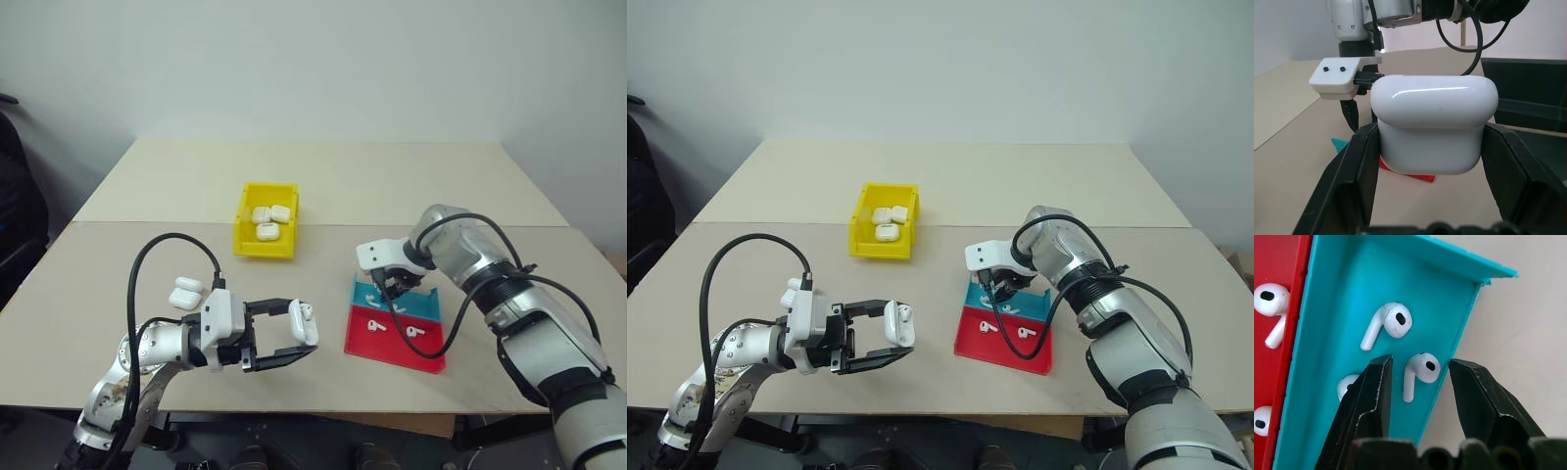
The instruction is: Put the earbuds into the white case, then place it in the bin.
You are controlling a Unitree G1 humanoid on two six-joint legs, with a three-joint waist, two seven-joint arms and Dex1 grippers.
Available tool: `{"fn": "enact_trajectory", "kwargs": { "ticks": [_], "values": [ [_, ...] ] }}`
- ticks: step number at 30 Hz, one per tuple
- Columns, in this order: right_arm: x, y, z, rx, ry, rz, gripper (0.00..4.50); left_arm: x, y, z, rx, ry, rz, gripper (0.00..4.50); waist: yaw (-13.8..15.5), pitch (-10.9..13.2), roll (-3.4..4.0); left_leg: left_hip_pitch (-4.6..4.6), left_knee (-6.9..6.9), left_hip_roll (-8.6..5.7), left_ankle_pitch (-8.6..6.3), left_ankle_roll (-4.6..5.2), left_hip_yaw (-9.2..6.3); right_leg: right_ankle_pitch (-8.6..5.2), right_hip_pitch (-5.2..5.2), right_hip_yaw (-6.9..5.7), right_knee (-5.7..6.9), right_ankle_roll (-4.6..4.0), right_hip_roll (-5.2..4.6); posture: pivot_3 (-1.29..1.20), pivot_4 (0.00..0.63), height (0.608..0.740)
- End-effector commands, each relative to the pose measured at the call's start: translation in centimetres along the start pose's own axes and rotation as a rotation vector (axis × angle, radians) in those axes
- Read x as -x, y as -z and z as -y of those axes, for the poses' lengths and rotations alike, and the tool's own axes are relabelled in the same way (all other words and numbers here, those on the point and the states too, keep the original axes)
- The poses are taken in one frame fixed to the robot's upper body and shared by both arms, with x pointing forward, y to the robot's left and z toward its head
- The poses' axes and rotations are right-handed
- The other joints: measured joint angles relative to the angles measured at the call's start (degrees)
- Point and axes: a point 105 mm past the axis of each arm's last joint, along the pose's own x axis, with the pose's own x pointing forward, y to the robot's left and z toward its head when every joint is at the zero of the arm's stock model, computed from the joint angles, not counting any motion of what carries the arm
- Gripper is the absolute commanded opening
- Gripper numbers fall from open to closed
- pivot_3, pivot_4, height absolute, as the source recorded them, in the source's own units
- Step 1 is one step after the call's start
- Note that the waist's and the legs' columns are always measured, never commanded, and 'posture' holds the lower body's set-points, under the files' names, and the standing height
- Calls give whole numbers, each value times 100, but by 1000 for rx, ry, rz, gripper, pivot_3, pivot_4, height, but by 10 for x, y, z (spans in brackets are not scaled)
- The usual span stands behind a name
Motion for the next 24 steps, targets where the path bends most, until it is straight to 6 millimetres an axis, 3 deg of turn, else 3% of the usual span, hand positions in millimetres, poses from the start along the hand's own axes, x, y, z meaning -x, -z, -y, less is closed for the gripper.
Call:
{"fn": "enact_trajectory", "kwargs": {
  "ticks": [1,8,11,13,24],
  "values": [
    [4,0,4,2,28,-1,2231,-1,-9,-1,-51,5,11,2782,-4,0,0,0,0,0,0,0,0,0,0,0,0,0,0,0,150,740],
    [4,0,3,-1,21,8,2231,-1,-9,-1,-51,6,12,2782,-2,0,0,0,0,0,0,0,0,0,0,0,0,0,0,0,150,740],
    [4,0,2,7,11,9,1648,-1,-10,-1,-47,7,17,2782,-3,0,0,1,0,0,0,0,0,0,0,0,0,0,0,0,150,740],
    [4,1,1,19,9,6,1010,-1,-10,-1,-49,11,15,2782,-2,0,0,1,0,0,0,0,0,0,0,0,1,0,0,0,150,740],
    [4,2,2,26,25,5,1010,-1,-10,-1,-47,12,11,2782,-3,0,0,2,0,0,0,0,0,0,2,0,1,0,0,0,150,740]
  ]
}}
